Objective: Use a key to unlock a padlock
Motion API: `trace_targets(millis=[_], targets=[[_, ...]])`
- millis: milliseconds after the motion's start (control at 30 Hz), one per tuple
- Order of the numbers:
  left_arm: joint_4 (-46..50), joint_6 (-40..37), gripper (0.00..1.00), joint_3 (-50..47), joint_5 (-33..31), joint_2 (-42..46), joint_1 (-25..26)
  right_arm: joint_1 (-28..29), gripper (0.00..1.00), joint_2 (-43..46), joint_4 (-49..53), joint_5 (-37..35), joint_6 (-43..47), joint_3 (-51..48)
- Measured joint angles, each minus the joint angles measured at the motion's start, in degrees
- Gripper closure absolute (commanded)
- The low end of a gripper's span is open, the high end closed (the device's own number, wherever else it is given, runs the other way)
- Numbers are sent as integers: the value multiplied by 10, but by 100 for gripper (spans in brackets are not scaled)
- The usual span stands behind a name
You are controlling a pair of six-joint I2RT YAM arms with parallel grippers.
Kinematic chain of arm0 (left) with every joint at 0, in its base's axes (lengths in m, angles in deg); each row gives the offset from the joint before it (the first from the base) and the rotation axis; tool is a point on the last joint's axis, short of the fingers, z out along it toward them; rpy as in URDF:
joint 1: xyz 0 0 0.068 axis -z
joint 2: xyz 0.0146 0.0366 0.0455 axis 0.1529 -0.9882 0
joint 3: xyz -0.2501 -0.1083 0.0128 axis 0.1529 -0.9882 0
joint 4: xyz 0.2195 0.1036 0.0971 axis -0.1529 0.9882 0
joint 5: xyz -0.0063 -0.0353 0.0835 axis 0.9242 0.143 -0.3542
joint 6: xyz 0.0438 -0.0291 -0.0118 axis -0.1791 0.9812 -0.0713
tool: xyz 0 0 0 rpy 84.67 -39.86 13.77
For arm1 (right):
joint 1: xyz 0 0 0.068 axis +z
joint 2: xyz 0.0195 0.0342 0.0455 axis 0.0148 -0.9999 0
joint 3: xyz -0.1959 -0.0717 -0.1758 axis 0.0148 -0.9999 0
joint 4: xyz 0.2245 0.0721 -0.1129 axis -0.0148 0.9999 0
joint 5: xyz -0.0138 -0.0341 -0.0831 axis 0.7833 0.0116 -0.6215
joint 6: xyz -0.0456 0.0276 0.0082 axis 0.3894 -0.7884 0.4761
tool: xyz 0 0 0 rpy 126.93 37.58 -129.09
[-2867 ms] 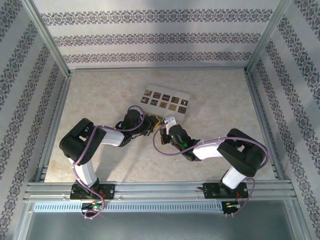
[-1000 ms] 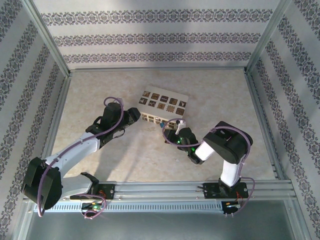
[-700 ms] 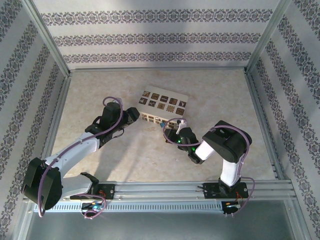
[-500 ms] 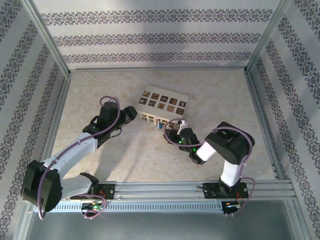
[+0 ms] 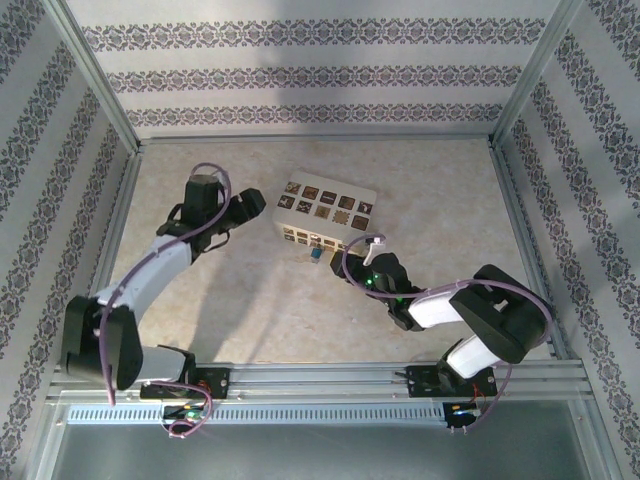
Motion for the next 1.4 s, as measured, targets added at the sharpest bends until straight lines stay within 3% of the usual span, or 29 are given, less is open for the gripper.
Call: trace_targets(millis=[167,333,567,1400], targets=[[36,-47,27,107,69,-125,-5,-1,46,0,12,2,-11,8],[70,-82,30,188,98,-228,-5,-11,46,-2,15,7,-15,35],[86,-95,35,219,127,-311,-5,-31,47,-19,15,33,-26,49],[-5,-53,43,9,146,-169,9,-134,43,-99,37,159,10,132]])
